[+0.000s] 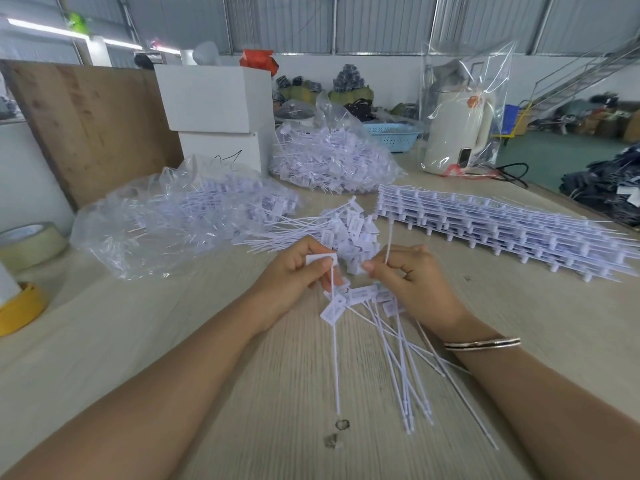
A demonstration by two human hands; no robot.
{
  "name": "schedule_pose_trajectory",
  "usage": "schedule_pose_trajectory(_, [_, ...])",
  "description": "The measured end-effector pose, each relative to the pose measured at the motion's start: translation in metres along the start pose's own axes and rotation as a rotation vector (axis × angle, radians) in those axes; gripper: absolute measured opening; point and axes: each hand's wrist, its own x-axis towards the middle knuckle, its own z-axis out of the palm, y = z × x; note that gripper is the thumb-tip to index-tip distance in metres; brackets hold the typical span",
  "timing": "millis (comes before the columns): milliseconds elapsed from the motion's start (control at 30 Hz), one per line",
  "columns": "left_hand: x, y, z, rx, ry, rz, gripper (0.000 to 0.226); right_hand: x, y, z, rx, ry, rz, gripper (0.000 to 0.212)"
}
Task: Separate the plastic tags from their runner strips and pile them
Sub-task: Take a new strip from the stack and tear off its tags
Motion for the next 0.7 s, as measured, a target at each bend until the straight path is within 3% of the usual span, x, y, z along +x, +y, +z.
schedule_pose_trajectory(67, [0.001, 0.000, -0.004, -0.015, 0.073, -0.023, 0.014, 0.002, -0.002, -0.003, 0.137, 0.022, 0.055, 0.012])
schedule_pose_trajectory(167, [0.003, -0.004, -0.003, -0.035, 0.106, -0.091, 0.013, 0.003, -0.004, -0.010, 0.164, -0.001, 0.082, 0.021])
schedule_pose_trajectory(300, [0.004, -0.009, 0.006, 0.005, 0.186, -0.146, 0.008, 0.000, -0.003, -0.015, 0.001, -0.273, 0.112, 0.027])
schedule_pose_trajectory(333, [0.004, -0.011, 0.008, 0.070, 0.189, -0.129, 0.008, 0.000, -0.004, -0.014, -0.075, -0.338, 0.087, 0.030])
schedule_pose_trajectory(433, [0.002, -0.017, 0.013, 0.562, 0.149, 0.002, 0.016, 0.001, -0.004, -0.012, -0.247, -0.399, 0.045, 0.055])
schedule_pose_trajectory(500, [0.001, -0.017, 0.015, 0.750, 0.166, 0.009, 0.026, 0.001, -0.003, -0.012, -0.318, -0.383, 0.064, 0.070])
schedule_pose_trajectory(567, [0.002, -0.010, 0.012, 0.804, 0.271, -0.002, 0.025, 0.001, 0.000, -0.015, -0.331, -0.311, 0.104, 0.070])
schedule_pose_trajectory(633, [0.002, -0.001, 0.005, 0.911, 0.336, -0.041, 0.030, 0.005, -0.001, -0.021, -0.280, -0.173, 0.157, 0.054])
schedule_pose_trajectory(700, [-0.001, 0.010, 0.002, 1.053, 0.257, -0.155, 0.057, 0.013, -0.003, -0.035, -0.300, -0.098, 0.298, 0.034])
